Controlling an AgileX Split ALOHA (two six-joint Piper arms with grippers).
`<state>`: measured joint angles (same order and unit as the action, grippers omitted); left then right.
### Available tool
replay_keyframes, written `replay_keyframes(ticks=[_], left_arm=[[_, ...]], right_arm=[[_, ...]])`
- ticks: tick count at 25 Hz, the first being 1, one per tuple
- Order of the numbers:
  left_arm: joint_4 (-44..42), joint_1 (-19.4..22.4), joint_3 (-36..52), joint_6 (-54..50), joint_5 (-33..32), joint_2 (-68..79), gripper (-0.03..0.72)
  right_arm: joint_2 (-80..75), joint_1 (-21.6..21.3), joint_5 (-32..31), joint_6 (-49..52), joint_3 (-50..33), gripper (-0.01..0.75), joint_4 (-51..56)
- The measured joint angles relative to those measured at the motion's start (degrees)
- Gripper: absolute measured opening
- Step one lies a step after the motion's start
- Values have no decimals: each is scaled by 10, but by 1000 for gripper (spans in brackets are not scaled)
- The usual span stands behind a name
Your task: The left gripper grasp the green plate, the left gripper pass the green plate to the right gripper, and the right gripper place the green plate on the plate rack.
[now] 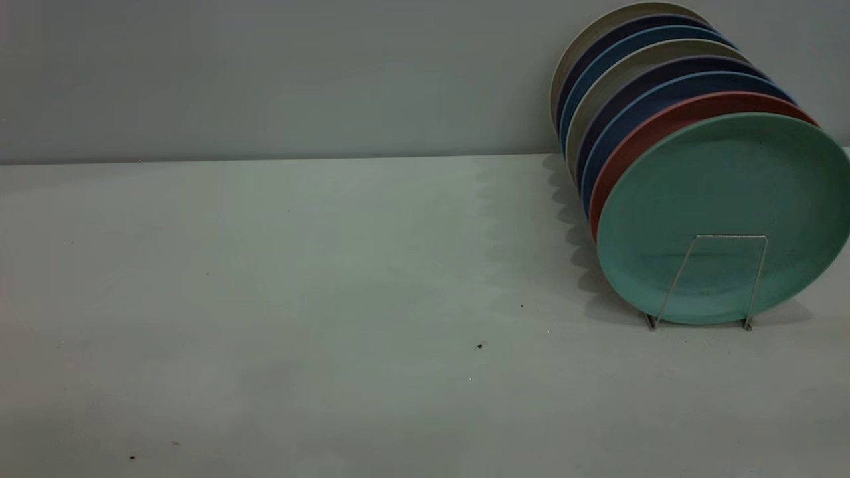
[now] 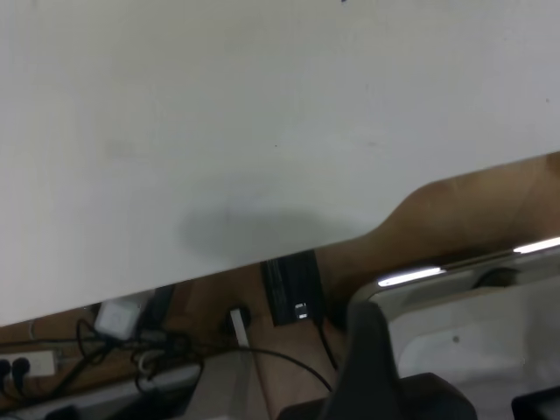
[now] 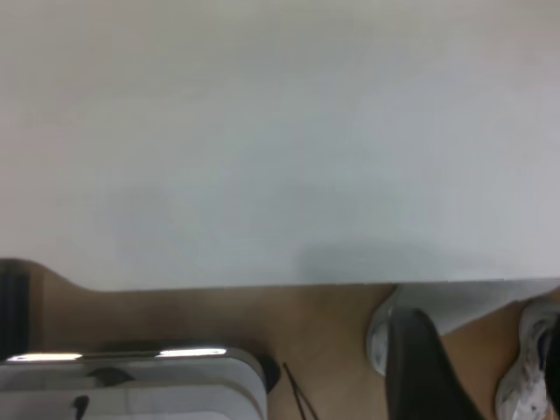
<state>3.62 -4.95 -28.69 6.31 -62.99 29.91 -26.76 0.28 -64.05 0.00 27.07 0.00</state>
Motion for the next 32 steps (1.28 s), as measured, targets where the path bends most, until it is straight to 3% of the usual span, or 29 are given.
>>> replay_keyframes(ticks=[7, 20, 32], left_arm=[[0, 0, 7, 0, -4, -63, 590], [0, 0, 7, -2, -9, -160, 590], [0, 0, 7, -2, -12, -174, 590]], right_arm=[[49, 42, 0, 0, 0, 367, -5], [210, 49, -4, 0, 0, 367, -5], [238, 49, -6, 0, 0, 367, -5]])
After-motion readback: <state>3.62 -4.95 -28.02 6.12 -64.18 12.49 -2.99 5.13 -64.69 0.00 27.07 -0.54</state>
